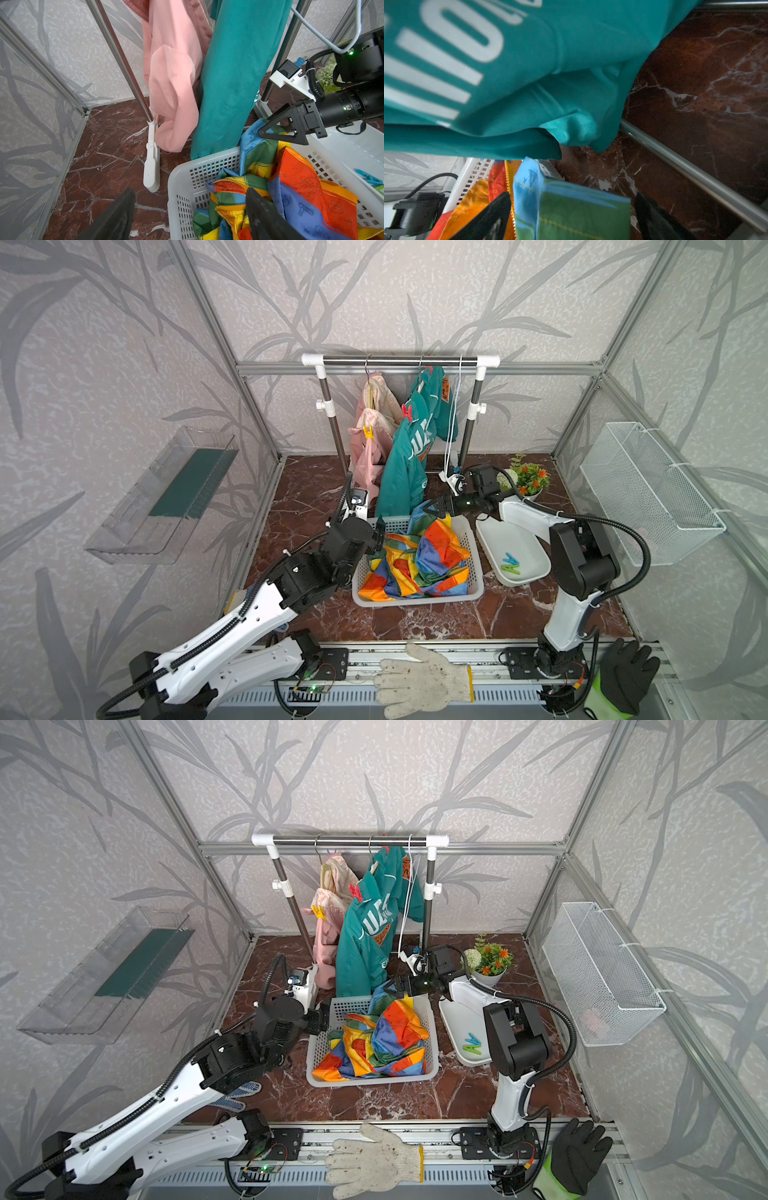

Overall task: Remove the clothespins securing jackets to the hanger
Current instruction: Adjust the jacket in the basket.

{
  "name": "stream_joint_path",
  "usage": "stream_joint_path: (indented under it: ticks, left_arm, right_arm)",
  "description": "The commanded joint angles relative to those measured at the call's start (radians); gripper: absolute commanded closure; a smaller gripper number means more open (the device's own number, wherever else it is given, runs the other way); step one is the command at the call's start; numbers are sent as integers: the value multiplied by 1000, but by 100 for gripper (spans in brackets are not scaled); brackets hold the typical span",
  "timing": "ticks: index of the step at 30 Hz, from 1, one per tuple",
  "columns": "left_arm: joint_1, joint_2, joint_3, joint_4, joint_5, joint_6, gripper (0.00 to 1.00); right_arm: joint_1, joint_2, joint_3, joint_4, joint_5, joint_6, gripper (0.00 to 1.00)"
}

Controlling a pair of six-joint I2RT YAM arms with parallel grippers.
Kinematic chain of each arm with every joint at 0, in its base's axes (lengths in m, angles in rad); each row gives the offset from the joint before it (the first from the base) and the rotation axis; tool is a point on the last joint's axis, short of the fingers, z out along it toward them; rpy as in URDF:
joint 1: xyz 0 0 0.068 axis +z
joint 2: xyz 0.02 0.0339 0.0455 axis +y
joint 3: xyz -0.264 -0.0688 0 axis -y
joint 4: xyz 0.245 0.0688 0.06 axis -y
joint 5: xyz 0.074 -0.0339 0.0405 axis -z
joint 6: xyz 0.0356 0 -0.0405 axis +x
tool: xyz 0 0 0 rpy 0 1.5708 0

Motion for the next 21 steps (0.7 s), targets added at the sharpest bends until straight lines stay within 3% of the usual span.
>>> stream_joint_path:
  ticks: [1, 4, 9, 16, 21]
  left_arm:
    - [12, 4, 6, 1, 4, 23, 19]
    - [19, 12, 9, 4, 10, 26, 18]
    - [27, 17, 5, 10, 20, 24, 19]
    - [36, 19, -15, 20, 30, 5, 18]
    - [39, 25, -14, 28, 41, 3, 19]
  right_arm:
    - [8, 1, 47, -32, -49, -28, 27]
    - [27, -29, 19, -19, -65, -29, 51]
    - [68, -131, -43, -31, -21, -64, 74]
    - [113, -281, -165, -46, 27, -109, 94]
    - [205, -367, -257, -74, 62, -150, 97]
